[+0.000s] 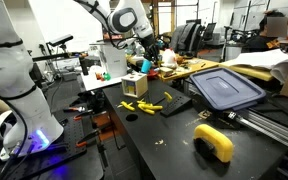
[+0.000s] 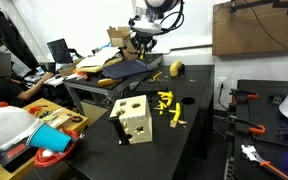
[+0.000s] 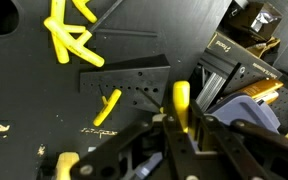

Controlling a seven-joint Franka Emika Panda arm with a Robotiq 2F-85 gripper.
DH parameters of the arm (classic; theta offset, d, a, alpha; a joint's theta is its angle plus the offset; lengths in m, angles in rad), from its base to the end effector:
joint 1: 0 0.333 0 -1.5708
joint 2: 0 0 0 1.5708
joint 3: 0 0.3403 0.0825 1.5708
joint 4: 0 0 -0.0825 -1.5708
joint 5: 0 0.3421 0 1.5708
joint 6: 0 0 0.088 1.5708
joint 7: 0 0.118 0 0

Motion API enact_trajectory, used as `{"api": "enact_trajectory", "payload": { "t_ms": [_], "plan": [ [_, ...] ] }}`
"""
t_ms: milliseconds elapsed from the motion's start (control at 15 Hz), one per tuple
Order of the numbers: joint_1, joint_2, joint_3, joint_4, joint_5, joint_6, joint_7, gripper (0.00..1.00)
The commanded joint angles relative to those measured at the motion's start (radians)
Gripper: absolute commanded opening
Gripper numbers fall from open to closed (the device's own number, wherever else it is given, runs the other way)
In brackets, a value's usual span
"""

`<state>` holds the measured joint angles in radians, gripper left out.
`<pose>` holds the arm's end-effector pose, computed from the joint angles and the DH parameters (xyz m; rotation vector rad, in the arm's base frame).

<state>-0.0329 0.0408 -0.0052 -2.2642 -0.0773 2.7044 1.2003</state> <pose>0.5322 -0.0180 0.4271 -2.4258 1.6153 -0.5305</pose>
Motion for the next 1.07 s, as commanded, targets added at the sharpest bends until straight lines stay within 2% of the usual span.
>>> {"api": "enact_trajectory", "payload": {
  "t_ms": [0,133,200,600,667,800,1000],
  "plan": [
    [0.002,0.05,-0.027,0.101,0.036,-0.068,-0.022,0.04],
    [0.006,0.068,-0.032,0.131,0.063,-0.083,-0.04,0.04],
    [0.013,0.05,-0.039,0.082,0.033,-0.039,-0.012,0.16],
    [0.016,0.071,-0.042,0.11,0.048,-0.053,-0.026,0.16],
    [0.016,0.071,-0.042,0.11,0.048,-0.053,-0.026,0.04],
    [0.015,0.079,-0.045,0.118,0.051,-0.065,-0.029,0.04],
    [-0.002,0.079,-0.048,0.109,0.122,-0.058,-0.061,0.04]
  ]
}}
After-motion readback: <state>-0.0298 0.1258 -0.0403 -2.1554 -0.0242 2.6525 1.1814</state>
